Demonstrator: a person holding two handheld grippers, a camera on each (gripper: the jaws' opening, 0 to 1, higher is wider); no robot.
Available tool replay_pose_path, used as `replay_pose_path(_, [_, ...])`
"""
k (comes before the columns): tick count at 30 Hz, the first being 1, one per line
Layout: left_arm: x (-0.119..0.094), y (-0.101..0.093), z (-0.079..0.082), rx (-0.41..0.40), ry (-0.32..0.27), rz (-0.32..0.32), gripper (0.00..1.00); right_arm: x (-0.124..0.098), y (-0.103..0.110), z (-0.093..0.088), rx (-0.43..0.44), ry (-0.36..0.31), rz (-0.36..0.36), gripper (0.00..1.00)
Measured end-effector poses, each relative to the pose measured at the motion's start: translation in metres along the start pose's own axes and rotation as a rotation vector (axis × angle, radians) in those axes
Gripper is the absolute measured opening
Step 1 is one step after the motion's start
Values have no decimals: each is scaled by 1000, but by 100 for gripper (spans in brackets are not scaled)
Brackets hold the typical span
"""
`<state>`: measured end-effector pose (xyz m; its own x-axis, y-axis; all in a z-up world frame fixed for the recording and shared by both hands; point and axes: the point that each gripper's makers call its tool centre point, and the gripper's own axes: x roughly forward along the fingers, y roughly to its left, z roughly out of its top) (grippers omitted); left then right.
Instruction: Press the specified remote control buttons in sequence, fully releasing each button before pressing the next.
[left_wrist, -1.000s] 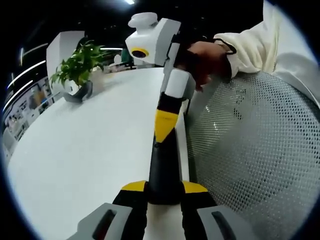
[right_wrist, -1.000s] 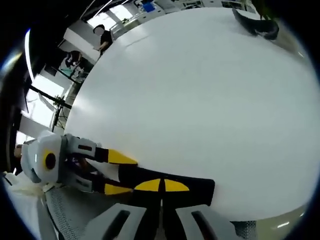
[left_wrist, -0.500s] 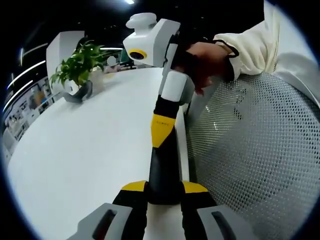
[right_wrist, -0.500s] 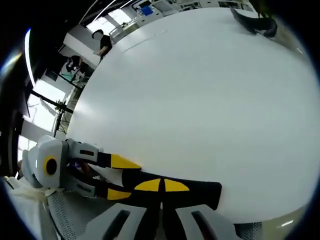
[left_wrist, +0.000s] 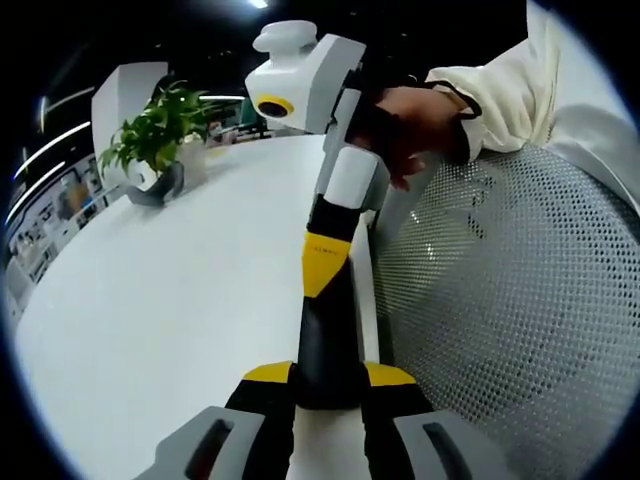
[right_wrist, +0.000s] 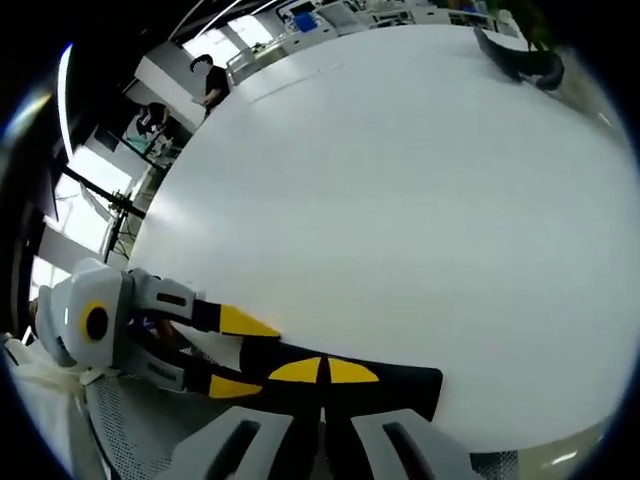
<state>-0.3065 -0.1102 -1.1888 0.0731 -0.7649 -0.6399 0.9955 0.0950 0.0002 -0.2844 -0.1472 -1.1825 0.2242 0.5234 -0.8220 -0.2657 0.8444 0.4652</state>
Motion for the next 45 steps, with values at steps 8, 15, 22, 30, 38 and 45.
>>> replay_pose_path(8, [0,0,0,-9,1,2,24,-1,1,-6,15,32,1,0])
replay_pose_path(15, [-1,2,-1,-16,3,11,24,-4,2,-10,17,49,-2,0])
replay_pose_path(22, [-2,3,-1,-17,2,14,24,-3,4,-11,-31,65,-22,0])
replay_pose_path(30, [-1,3,-1,-8,2,13,24,-3,3,-10,-58,63,-29,0])
replay_pose_path(38, [-1,3,-1,-9,3,13,24,-4,3,-7,-35,40,-17,0])
replay_pose_path(45, [-1,3,-1,-8,2,12,24,-3,2,-8,-36,37,-19,0])
